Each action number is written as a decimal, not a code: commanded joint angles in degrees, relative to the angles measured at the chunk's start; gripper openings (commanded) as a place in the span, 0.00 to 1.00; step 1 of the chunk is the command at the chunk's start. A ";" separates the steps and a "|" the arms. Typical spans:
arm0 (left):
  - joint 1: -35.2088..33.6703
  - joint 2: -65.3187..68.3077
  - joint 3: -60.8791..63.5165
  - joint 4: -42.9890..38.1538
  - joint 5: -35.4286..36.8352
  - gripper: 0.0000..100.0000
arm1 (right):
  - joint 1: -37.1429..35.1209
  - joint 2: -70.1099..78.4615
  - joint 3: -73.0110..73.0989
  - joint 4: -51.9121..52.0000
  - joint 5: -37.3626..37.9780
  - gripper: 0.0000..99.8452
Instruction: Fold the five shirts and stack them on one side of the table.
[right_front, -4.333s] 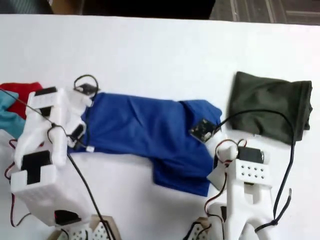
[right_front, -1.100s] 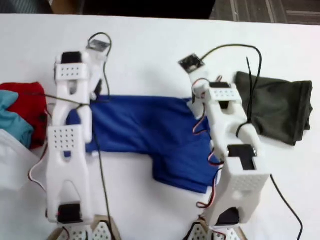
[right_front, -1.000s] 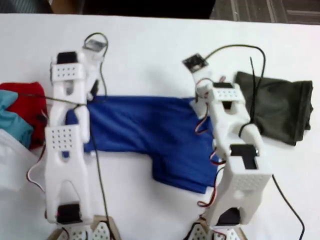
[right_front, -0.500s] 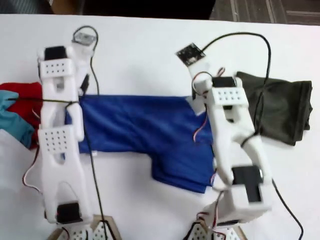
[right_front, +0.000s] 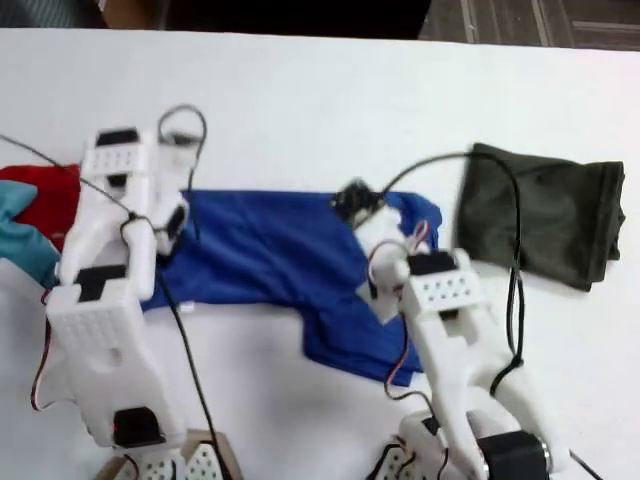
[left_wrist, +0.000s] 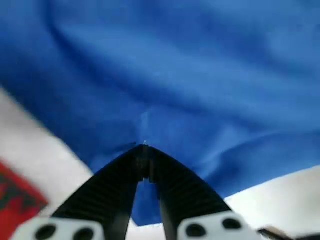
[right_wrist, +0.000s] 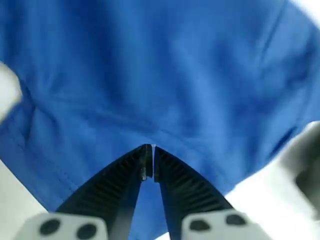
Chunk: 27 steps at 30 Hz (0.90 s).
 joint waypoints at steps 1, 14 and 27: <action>-0.79 -4.66 5.93 -3.43 -0.35 0.02 | -1.71 -2.33 3.78 -3.74 0.70 0.02; -7.03 -4.48 12.70 -9.23 -0.70 0.02 | -4.35 -1.36 11.43 -2.07 11.34 0.02; -7.12 -5.10 1.63 0.35 -0.35 0.02 | -4.35 -16.13 11.16 7.96 11.34 0.02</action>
